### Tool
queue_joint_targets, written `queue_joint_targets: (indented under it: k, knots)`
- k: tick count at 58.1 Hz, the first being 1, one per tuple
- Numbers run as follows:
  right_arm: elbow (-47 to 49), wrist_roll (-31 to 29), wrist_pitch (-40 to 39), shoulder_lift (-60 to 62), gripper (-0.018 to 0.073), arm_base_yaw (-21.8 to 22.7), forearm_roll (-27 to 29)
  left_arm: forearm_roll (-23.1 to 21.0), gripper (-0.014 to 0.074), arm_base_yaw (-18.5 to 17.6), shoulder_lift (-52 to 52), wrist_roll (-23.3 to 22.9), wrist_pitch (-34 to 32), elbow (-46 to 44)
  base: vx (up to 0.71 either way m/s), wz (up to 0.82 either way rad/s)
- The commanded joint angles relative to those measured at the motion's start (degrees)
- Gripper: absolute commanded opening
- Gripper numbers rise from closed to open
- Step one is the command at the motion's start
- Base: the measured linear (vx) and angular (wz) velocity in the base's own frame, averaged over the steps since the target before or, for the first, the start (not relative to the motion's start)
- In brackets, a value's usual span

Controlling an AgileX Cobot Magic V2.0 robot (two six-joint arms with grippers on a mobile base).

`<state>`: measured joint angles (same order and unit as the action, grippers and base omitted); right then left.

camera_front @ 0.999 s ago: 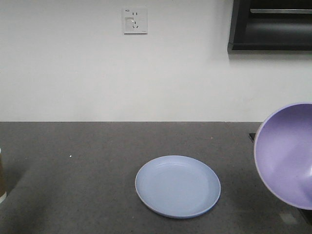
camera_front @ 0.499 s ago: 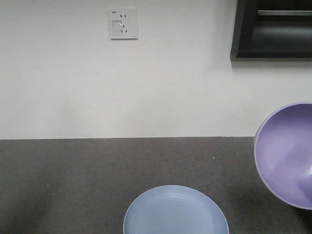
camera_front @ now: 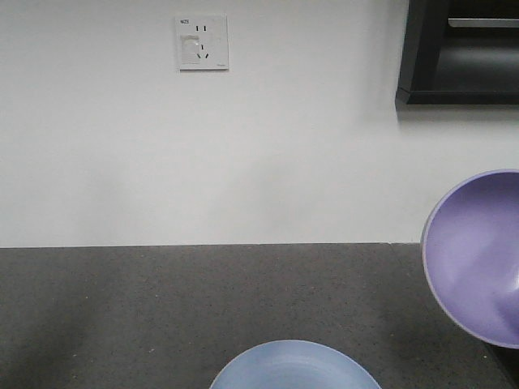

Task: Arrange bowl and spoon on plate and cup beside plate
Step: 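Drive the base to the counter with the pale blue plate, then lower the lavender bowl onto the plate with the right gripper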

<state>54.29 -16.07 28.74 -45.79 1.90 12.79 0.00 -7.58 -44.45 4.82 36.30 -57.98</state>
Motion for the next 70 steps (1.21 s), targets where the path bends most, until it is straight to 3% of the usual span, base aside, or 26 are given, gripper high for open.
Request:
queue_joint_targets:
  k: [1,70]
  knots:
    - [1.75,-0.43,-5.32,0.46,-0.0009,0.34,0.61,-0.35,-0.0006,-0.25,0.22,-0.15,-4.49,-1.50,0.06,0.02]
    - [1.75,0.38,-5.35,0.54,-0.0009,0.34,1.16,-0.35,-0.0006,-0.25,0.22,-0.15,-6.19,-1.50,0.01,0.00]
